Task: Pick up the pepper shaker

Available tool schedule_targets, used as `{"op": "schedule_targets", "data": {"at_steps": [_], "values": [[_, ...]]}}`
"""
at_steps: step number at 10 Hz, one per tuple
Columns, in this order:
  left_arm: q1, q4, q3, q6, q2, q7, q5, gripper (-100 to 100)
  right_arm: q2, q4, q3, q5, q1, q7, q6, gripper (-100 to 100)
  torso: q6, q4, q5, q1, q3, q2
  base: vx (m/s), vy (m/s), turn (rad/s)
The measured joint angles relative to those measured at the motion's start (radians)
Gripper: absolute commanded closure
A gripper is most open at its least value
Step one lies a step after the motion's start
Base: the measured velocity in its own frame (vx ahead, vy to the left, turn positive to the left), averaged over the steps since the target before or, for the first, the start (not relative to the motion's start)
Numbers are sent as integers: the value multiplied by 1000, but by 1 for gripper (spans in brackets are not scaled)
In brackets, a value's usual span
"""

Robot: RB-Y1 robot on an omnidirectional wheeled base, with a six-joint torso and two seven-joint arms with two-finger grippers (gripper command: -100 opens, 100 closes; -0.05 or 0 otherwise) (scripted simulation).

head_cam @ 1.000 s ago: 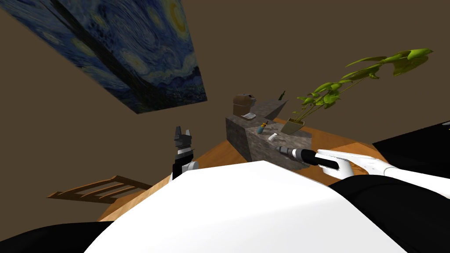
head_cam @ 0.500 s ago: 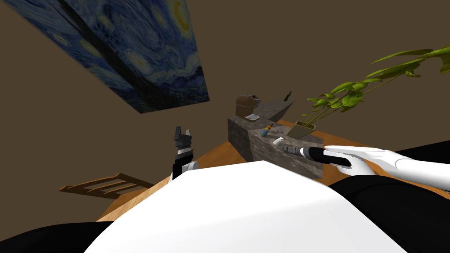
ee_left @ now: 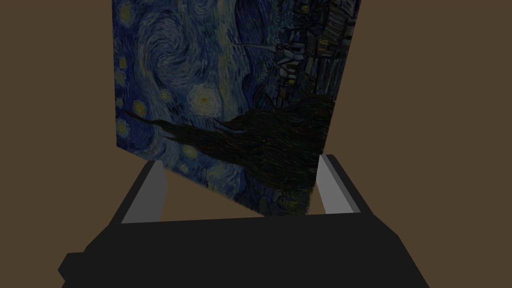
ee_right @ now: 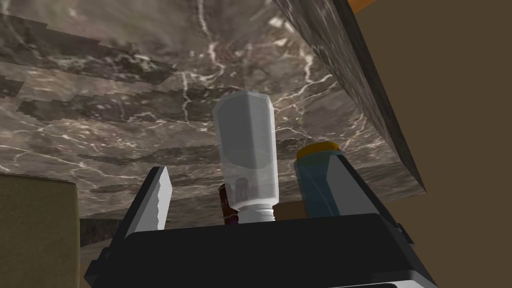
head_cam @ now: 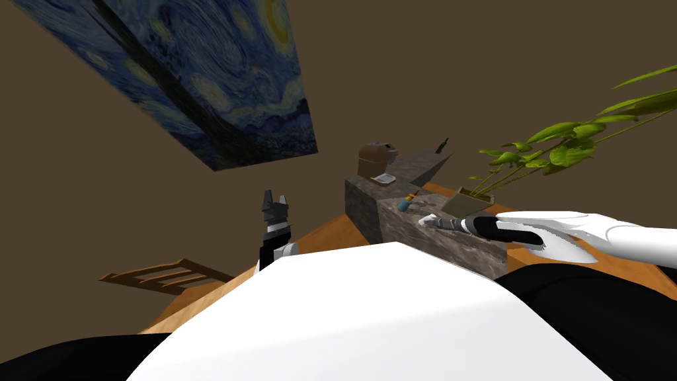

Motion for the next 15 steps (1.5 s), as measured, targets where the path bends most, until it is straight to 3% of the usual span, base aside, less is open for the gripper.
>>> {"op": "schedule_targets", "data": {"at_steps": [1, 2, 7, 8, 9, 13, 14, 15], "values": [[0, 0, 0, 0, 0, 0, 0, 0, -2, 2, 0, 1, 0, 1, -1, 0, 1, 0, 0, 1, 1, 3, 9, -3, -1], [0, 0, 0, 0, 0, 0, 0, 0, -2, 2, 0, 1, 0, 1, -1, -100, 1, 1, 0, 1, 3, 5, -22, 5, 230], [0, 0, 0, 0, 0, 0, 0, 0, 78, 71, -5, -15, 28, 16, 0, -100, 1, 2, 0, 2, 6, 10, -42, 3, 172], [0, 0, 0, 0, 0, 0, 0, 0, 85, 86, 13, -8, 7, 11, -6, -100, 1, 2, 0, 1, 6, 9, -6, 1, -10], [0, 0, 0, 0, 0, 0, 0, 0, 85, 88, 16, -7, 5, 9, -8, 100, 1, 2, 0, 1, 5, 9, 0, 0, 0], [0, 0, 0, 0, 0, 0, 0, 0, 85, 88, 16, -7, 5, 10, -7, 100, 1, 2, 0, 1, 4, 7, 0, 0, 0], [0, 0, 0, 0, 0, 0, 0, 0, 85, 88, 16, -7, 5, 10, -7, 0, 1, 2, 0, 1, 4, 7, 0, 0, 0], [0, 0, 0, 0, 0, 0, 0, 0, 85, 88, 16, -7, 5, 10, -7, 100, 1, 2, 0, 1, 4, 7, 33, -4, -252]]}}
